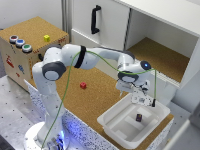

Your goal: Pick up the pink block

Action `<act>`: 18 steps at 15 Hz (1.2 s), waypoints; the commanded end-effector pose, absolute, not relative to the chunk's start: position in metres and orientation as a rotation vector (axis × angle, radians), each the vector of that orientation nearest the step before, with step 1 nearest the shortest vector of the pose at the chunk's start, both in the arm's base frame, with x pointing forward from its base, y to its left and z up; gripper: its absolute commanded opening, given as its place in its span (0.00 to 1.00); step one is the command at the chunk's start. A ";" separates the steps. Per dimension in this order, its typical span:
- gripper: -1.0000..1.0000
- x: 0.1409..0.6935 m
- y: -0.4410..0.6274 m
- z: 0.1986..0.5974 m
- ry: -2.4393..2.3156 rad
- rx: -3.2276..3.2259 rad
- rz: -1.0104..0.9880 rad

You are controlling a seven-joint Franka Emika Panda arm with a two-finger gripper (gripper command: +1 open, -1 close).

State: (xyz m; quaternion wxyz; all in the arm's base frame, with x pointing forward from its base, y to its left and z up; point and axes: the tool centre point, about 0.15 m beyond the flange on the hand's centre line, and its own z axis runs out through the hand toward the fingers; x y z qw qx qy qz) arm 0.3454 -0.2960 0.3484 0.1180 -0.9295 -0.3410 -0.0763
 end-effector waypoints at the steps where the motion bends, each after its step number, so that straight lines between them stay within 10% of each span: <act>1: 1.00 0.338 -0.241 0.356 -1.133 -2.797 -0.233; 18: 1.00 0.298 -0.009 0.283 -0.615 -3.042 -0.051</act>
